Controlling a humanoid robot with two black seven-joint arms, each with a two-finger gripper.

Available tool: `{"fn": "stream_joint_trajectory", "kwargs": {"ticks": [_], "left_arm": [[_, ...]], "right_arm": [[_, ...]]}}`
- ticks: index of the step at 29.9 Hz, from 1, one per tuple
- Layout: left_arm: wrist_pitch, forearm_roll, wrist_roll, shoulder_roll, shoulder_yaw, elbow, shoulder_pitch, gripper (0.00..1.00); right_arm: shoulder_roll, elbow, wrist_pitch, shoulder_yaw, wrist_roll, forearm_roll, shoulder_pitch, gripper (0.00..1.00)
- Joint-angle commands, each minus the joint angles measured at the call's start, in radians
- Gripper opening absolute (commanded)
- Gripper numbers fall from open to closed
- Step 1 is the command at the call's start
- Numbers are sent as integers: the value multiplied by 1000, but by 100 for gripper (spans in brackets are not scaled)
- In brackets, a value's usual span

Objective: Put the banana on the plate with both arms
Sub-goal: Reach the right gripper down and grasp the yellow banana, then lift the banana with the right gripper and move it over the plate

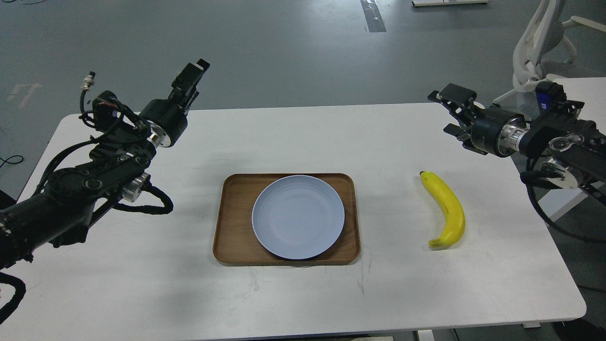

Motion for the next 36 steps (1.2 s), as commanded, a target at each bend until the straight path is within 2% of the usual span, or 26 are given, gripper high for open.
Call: {"fn": "stream_joint_trajectory", "kwargs": {"ticks": [1, 2, 3, 4, 5, 6, 12, 17, 20, 23, 25, 31, 35, 36], "left_arm": [[-70, -128, 111, 13, -105, 2, -1, 98], [-90, -169, 166, 16, -156, 2, 2, 98], [-101, -186, 193, 17, -179, 2, 7, 98], [-127, -212, 238, 20, -217, 2, 13, 98], [-148, -223, 263, 25, -240, 2, 16, 98], [-156, -223, 266, 31, -245, 2, 17, 98], [-170, -223, 263, 56, -251, 2, 31, 98], [-170, -223, 262, 68, -251, -1, 33, 98], [-172, -222, 237, 69, -251, -1, 33, 98], [-172, -219, 219, 69, -250, -1, 33, 98], [-170, -214, 217, 69, -248, -1, 33, 98], [-170, -208, 204, 66, -240, -1, 37, 98], [-170, -208, 204, 65, -237, -1, 39, 98], [-169, -208, 202, 65, -237, -1, 39, 98]], "right_arm": [[-47, 26, -1, -99, 0, -341, 24, 99], [-49, 25, -1, -153, 0, -445, 37, 99], [-49, 23, -1, -184, 0, -488, 44, 99], [-47, 17, -1, -243, 0, -562, 54, 97], [-44, 14, -1, -289, 0, -617, 58, 96], [-44, 14, -1, -308, 0, -634, 59, 96], [-9, 14, -1, -377, 0, -655, 47, 92], [31, 11, -2, -399, 0, -651, 44, 86], [37, 11, -2, -399, 0, -650, 44, 79], [37, 14, -2, -405, 0, -647, 36, 64], [37, 18, -2, -423, 0, -650, 22, 41], [35, 20, -4, -437, 0, -650, 21, 17], [39, 25, -19, -429, 3, -644, 42, 8], [40, 34, -24, -426, 17, -642, 67, 7]]}}
